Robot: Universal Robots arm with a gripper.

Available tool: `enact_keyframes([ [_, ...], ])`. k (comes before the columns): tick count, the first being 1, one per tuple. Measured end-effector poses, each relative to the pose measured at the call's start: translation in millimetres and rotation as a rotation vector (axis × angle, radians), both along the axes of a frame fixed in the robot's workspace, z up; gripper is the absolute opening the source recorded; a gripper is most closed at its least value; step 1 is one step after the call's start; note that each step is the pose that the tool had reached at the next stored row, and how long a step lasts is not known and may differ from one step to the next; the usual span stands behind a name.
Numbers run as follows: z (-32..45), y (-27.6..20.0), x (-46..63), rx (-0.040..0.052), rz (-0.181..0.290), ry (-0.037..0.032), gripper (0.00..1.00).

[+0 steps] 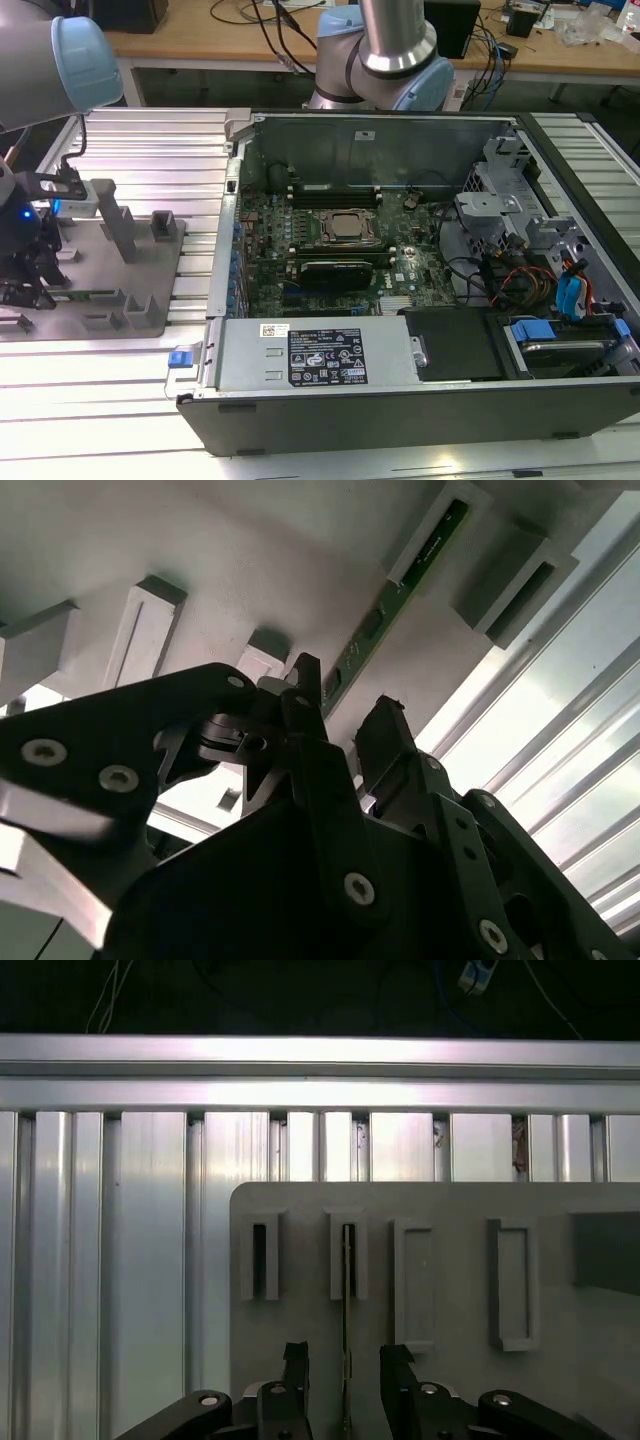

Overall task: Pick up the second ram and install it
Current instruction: 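Pick up the second ram and move it above second insertion slot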

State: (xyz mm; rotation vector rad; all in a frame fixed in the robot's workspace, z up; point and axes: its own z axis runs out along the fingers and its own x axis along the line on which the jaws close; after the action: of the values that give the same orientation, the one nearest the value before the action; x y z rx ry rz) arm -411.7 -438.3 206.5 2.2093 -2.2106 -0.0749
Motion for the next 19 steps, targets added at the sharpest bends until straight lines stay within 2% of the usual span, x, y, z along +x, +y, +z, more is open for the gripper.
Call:
enact_keyframes([
  [11, -0.1, 0.0, 0.0, -0.0001, 0.000, -0.0001, 0.39],
  [12, -0.1, 0.0, 0.0, -0.0001, 0.000, -0.0001, 0.31],
  [15, -0.1, 0.0, 0.0, -0.0002, 0.000, -0.0001, 0.31],
  [16, -0.1, 0.0, 0.0, -0.0002, 0.000, -0.0001, 0.30],
  [17, -0.1, 0.0, 0.0, -0.0003, 0.000, -0.0001, 0.22],
  [19, -0.1, 0.0, 0.0, -0.0003, 0.000, -0.0001, 0.22],
])
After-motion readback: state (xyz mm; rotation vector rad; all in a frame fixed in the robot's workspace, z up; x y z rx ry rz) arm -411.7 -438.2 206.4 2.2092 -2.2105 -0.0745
